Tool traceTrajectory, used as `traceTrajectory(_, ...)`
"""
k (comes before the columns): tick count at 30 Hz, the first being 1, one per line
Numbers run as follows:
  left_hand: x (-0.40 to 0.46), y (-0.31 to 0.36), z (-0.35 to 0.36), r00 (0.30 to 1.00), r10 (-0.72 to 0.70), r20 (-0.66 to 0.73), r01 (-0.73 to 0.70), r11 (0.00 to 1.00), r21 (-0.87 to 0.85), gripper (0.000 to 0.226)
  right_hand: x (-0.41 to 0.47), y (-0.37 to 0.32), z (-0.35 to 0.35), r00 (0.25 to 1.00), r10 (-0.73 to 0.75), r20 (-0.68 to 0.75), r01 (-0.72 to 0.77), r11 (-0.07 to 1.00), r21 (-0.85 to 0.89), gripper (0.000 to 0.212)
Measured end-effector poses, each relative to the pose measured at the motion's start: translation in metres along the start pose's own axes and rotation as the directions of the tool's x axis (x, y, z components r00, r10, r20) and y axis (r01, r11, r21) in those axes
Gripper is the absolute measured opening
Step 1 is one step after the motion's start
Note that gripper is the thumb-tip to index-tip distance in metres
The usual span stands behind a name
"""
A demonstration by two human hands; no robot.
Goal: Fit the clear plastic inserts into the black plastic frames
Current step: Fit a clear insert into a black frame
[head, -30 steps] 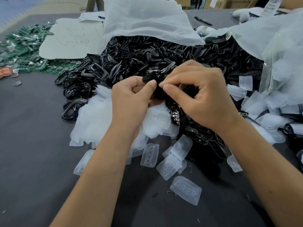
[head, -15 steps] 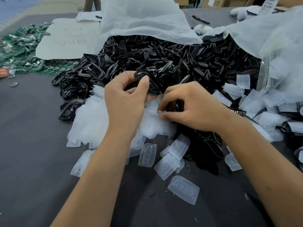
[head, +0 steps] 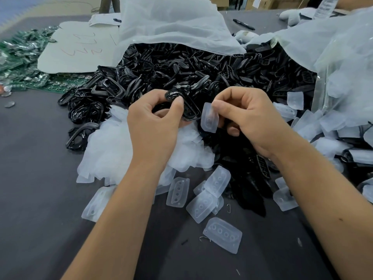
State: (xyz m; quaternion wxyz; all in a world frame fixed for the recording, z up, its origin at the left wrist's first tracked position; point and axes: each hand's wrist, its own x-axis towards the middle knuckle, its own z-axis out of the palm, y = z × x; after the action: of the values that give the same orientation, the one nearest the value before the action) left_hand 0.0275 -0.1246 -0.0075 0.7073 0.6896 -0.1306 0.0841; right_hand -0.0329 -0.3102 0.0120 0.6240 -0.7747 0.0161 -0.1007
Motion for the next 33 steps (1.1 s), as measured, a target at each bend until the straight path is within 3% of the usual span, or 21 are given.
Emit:
traceTrajectory(8,-0.0003,-0.0009,0.0003,0.999,0.037,0.009,-0.037,0.997,0.067,0.017,-0.0011,-0.0051,-0.0039,0.999,0.048,0.014,-0.050,0.968,0.244,0.014)
traceTrajectory(12,-0.0007,-0.0002,0.0007,0.998,0.055,0.021,-0.057,0.994,0.092,0.020,-0.0002,-0.0036,-0.0029,0.999,0.040,0.006,-0.040,0.966,0.256,0.009)
traceTrajectory(16,-0.0013,0.0006,0.0014,0.998,0.050,0.029,-0.052,0.996,0.075,0.020,-0.0005,-0.0016,-0.0036,0.999,-0.026,0.028,0.018,0.966,0.258,0.027)
traceTrajectory(20,-0.0009,0.0002,0.0010,0.999,0.041,0.028,-0.044,0.996,0.078,0.022,-0.0018,-0.0008,-0.0008,0.994,-0.095,0.044,0.082,0.966,0.244,0.015)
traceTrajectory(24,-0.0012,0.0009,0.0015,0.999,0.028,0.026,-0.030,0.997,0.076,0.020,-0.0029,-0.0024,0.0000,0.988,-0.136,0.071,0.113,0.957,0.267,0.017)
traceTrajectory(33,-0.0021,0.0022,0.0007,0.999,0.045,0.024,-0.048,0.990,0.132,0.021,-0.0017,0.0004,0.0017,0.996,-0.067,0.054,0.048,0.953,0.300,0.026)
